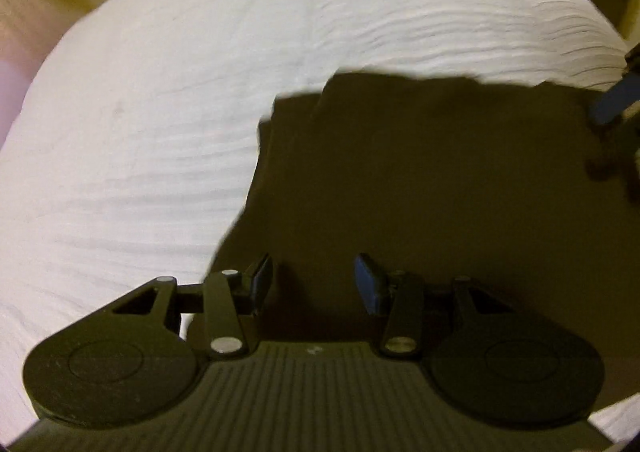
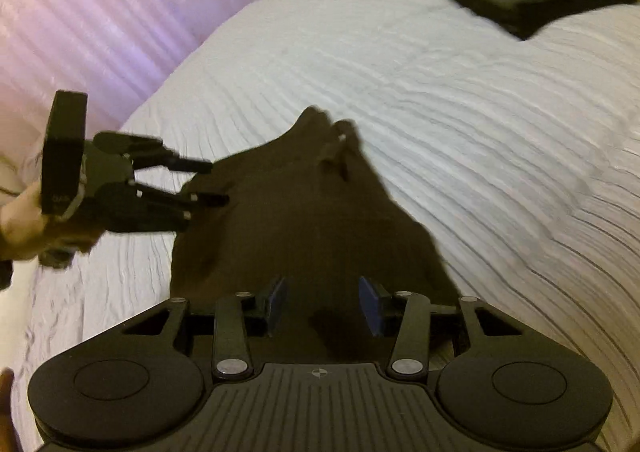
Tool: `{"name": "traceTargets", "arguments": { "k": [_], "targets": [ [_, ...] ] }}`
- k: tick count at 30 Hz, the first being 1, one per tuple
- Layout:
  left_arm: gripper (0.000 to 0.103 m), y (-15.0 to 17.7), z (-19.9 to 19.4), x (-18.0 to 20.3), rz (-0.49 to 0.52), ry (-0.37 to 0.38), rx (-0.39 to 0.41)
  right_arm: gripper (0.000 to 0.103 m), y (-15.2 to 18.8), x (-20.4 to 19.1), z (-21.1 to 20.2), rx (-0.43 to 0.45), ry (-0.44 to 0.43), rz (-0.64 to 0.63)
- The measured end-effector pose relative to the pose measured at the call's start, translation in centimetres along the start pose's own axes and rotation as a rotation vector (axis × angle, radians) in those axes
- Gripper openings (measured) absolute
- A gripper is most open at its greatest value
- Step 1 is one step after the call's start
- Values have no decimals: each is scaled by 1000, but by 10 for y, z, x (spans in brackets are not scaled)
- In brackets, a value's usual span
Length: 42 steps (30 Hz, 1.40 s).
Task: Fold clothes
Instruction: 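Lower the brown sweater onto the bed and open both grippers, then grasp the sweater edge with the right gripper and drag it flat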
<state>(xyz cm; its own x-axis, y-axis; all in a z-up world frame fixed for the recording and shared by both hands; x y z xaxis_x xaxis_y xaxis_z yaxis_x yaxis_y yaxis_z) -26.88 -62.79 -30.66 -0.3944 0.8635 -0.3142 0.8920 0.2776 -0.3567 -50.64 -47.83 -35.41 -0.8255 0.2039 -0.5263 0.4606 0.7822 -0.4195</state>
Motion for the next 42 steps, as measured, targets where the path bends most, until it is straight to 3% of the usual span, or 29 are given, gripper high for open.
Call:
{"name": "traceTargets", "arguments": {
  "k": [3, 7, 12, 17, 24, 29, 30, 33, 35, 41, 42],
  "targets": [
    [43, 14, 23, -12, -70, -17, -35, 44, -10, 6, 29, -33, 13, -11],
    [44, 23, 35, -28, -114, -31, -25, 44, -14, 16, 42, -50, 16, -54],
    [42, 39, 21, -50, -189, -84, -38, 44, -3, 24, 10, -21, 91, 2],
    [42, 68, -7, -66, -347, -101, -50, 44, 15, -6, -12, -45, 39, -12],
    [42, 71, -3, -36, -322, -40, -39, 44, 65, -78, 20, -151, -107, -186],
    [47, 73, 30, -45, -349, -53, -63, 44, 108, -67, 45, -229, -66, -196],
    [52, 74, 34, -48, -364, -51, -64, 44, 114, -64, 43, -237, -63, -201],
    [50, 73, 25, -55, -379, -62, -60, 44, 119, -58, 29, -257, -56, -183],
    [44, 71, 10, -55, -360, -76, -53, 44, 115, -52, 13, -243, -44, -146],
    [46, 68, -47, -25, -250, -97, 2, 45, 80, -2, -29, -76, 91, 51],
    [48, 67, -56, -16, -226, -93, 15, 49, 74, 10, -30, -55, 106, 106]
  ]
}}
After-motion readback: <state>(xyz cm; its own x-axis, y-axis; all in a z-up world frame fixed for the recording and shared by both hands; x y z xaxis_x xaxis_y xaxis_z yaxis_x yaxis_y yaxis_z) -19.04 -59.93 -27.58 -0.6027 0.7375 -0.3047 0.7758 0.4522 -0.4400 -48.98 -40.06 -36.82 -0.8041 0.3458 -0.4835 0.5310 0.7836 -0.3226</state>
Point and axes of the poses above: each gripper's, at about its wrist camera, not at the fingertips, and z roughly the way its jaws point, x to its right, y to its underside, the point moved 5 cm from there along z, roughly the way its jaws point, and after that the axes turned 7 degrees about z, right-handed, at the moved point
